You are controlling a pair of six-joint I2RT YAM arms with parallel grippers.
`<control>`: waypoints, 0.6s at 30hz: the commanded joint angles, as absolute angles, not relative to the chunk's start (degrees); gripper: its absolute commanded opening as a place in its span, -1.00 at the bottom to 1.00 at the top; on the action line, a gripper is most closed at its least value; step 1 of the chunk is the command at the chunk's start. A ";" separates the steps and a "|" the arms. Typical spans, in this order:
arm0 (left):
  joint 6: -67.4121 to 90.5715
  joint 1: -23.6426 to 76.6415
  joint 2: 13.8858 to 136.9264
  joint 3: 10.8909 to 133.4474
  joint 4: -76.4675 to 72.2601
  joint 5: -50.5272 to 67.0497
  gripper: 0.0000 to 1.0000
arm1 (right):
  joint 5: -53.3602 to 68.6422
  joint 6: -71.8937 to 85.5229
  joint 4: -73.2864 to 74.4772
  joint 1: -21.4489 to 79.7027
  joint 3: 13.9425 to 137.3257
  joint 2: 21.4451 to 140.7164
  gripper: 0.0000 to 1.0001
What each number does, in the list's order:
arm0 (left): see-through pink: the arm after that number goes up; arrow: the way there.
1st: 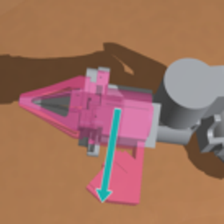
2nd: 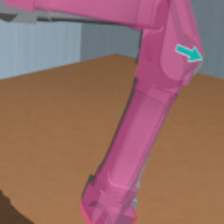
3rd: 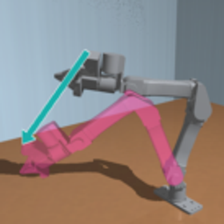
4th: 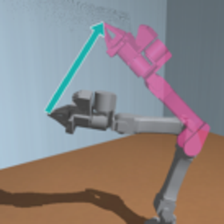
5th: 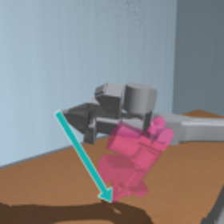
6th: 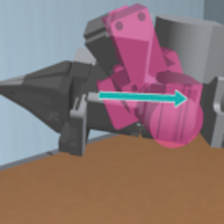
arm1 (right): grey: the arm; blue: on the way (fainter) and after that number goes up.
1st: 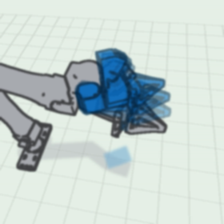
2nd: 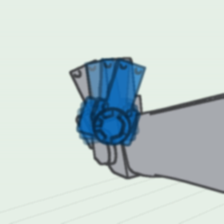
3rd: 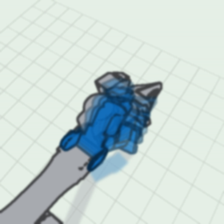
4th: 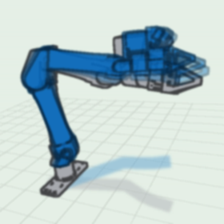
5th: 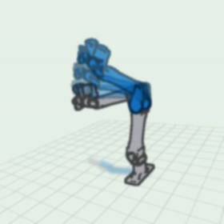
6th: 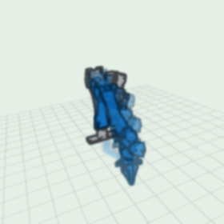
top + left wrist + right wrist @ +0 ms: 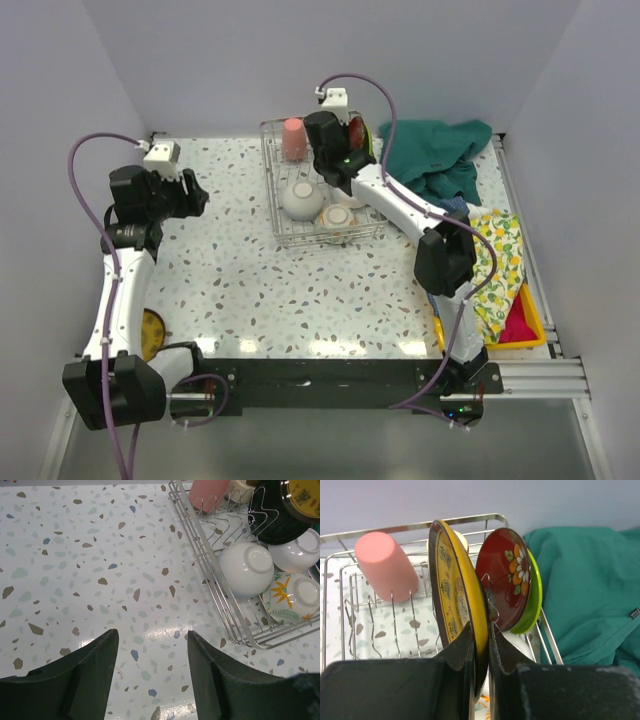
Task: Load the mixed dishes into the dish rack
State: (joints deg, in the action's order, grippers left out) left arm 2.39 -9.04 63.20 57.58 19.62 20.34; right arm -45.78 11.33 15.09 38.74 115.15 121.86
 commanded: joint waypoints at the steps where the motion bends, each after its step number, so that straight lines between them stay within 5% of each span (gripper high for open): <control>1: 3.08 -10.11 62.93 57.30 18.63 22.41 0.24 | -47.73 11.16 11.95 37.88 119.44 123.22 -1.00; 18: 1.14 -10.81 61.88 56.87 20.13 21.88 0.24 | -45.18 10.37 10.99 37.26 123.05 132.63 -1.00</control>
State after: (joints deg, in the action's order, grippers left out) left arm 2.31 -10.15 63.20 57.30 20.73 20.95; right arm -44.93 10.79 14.48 37.47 120.31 133.93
